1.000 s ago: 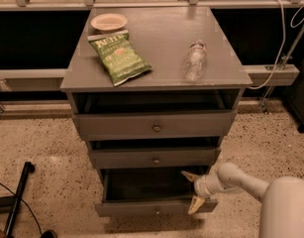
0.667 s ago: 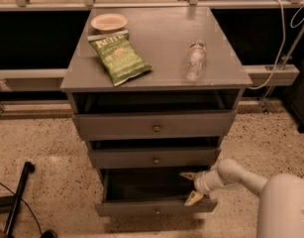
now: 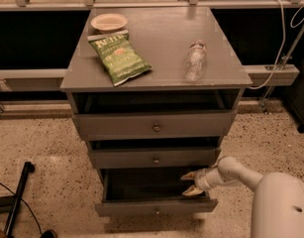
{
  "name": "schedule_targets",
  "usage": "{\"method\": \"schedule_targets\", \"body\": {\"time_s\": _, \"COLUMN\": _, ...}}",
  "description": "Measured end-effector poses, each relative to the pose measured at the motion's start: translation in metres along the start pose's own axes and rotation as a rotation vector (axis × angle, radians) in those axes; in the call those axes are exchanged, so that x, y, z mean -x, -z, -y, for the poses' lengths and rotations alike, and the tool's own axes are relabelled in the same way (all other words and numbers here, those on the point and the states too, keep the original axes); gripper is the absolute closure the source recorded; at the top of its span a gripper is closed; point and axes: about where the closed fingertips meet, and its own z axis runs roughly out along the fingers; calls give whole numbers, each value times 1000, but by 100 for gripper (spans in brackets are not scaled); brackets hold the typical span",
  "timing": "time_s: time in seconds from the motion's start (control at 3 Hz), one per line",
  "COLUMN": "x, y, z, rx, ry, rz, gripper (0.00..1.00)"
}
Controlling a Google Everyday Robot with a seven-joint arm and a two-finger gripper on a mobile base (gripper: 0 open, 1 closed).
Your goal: Open bottom drawer
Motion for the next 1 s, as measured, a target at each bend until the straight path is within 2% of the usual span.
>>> {"method": "schedule_targets", "body": {"time_s": 0.33, "x": -20, "y": -6, "z": 3, "rx": -10, "ry": -17, "rz": -25, "gripper": 43}}
{"method": "schedule_targets", "body": {"time_s": 0.67, "x": -45, "y": -18, "z": 7, "rx": -12, "ry": -39, "rz": -58, "gripper": 50}}
{"method": "schedule_targets", "body": {"time_s": 1.0, "x": -57, "y": -24, "z": 9, "rx": -15, "ry": -50, "rz": -73, "gripper": 55}}
